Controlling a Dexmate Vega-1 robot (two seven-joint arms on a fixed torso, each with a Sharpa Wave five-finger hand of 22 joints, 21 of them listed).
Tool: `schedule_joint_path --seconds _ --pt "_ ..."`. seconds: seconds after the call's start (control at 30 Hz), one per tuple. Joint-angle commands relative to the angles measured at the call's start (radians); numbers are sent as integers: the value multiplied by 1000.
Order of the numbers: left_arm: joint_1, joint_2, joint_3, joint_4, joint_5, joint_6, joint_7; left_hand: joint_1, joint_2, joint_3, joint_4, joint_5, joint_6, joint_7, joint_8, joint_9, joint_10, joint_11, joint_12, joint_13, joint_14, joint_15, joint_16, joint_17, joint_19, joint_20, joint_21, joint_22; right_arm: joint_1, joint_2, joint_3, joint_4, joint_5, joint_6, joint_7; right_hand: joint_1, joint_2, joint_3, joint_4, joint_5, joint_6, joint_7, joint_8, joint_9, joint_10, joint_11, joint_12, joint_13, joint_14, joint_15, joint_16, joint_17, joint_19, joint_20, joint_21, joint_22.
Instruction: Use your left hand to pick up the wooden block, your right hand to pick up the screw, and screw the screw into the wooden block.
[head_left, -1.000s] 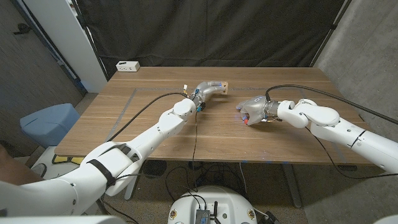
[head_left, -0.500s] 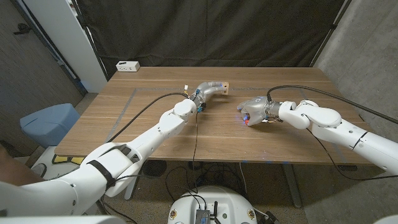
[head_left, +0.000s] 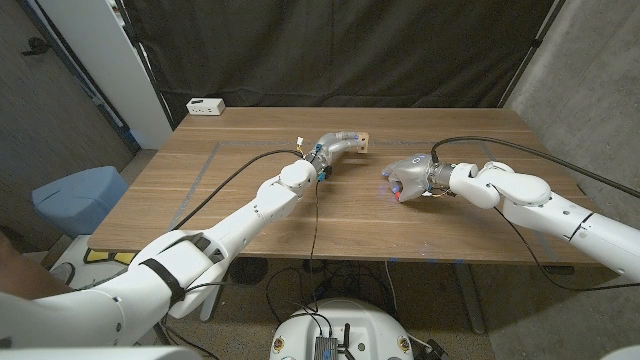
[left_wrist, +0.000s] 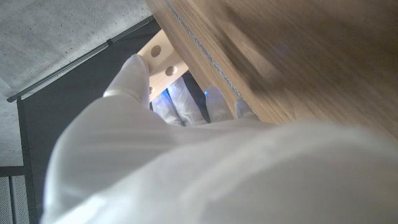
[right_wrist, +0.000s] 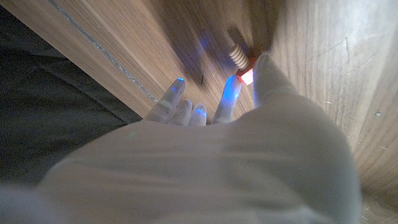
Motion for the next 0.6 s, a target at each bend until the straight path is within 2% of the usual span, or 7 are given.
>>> schedule_joint_path --seconds 0.03,0.6 --pt "-11 -5 1 24 -3 -12 -14 3 11 -2 4 5 36 10 7 4 8 -2 4 5 4 -49 -1 3 0 10 7 3 -2 2 2 2 8 -5 -7 12 2 12 -1 5 14 0 12 8 12 -1 5 0 13 -115 6 2 13 -107 3 -1" --pt "-9 -3 3 23 -4 -12 -22 3 13 -4 4 6 38 10 7 4 8 -2 1 6 5 -49 -1 3 0 10 8 3 -20 -5 18 -18 22 -26 -23 18 5 21 -1 5 31 4 40 26 27 -3 3 -1 28 -121 5 2 30 -113 1 -1"
